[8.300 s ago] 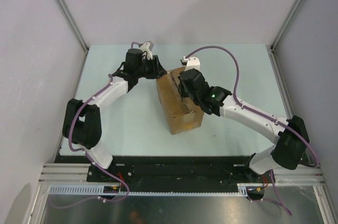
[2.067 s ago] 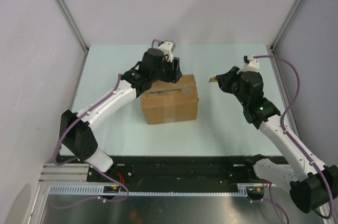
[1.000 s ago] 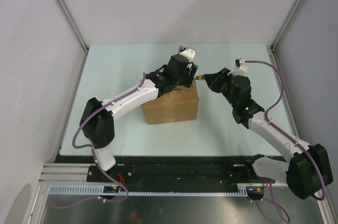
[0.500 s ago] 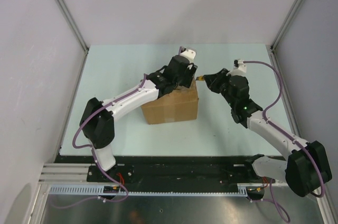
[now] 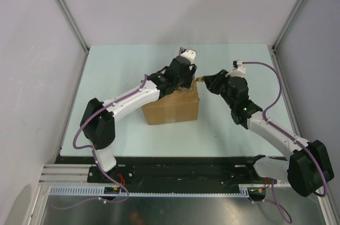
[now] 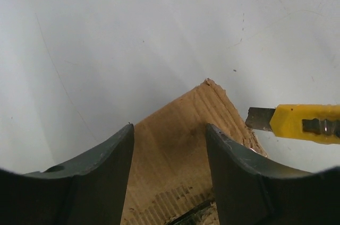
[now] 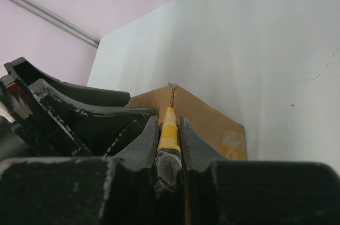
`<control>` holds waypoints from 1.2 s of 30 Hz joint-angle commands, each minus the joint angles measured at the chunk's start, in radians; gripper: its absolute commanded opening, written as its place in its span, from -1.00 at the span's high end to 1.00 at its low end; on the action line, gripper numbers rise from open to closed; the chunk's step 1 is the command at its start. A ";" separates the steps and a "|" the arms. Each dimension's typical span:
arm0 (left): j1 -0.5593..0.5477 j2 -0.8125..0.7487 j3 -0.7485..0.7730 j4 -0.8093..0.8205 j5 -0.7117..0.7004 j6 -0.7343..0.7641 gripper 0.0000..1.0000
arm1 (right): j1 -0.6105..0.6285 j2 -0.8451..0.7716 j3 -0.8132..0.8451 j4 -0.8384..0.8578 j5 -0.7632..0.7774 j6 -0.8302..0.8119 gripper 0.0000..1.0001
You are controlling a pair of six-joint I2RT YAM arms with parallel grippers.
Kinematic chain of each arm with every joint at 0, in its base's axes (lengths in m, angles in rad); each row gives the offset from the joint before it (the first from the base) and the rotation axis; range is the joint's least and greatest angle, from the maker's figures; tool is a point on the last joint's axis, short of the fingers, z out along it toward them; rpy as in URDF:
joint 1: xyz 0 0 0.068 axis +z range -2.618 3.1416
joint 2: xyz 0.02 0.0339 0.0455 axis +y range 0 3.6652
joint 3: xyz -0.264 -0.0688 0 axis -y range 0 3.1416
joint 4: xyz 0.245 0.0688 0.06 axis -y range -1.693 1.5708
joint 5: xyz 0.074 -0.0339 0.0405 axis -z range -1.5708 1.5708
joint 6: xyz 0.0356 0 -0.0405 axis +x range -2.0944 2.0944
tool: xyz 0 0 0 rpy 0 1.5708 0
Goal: Unpack the express box
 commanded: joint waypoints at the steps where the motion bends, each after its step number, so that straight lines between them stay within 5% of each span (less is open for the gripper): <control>1: -0.002 0.005 -0.018 -0.117 -0.041 -0.079 -0.19 | 0.046 -0.060 -0.014 -0.095 -0.006 0.019 1.00; 12: -0.004 0.073 0.010 -0.278 -0.038 -0.248 -0.08 | 0.126 -0.124 -0.068 -0.177 0.108 0.004 1.00; 36: -0.004 0.168 0.090 -0.398 -0.040 -0.300 -0.05 | 0.201 -0.201 -0.152 -0.175 0.137 -0.054 1.00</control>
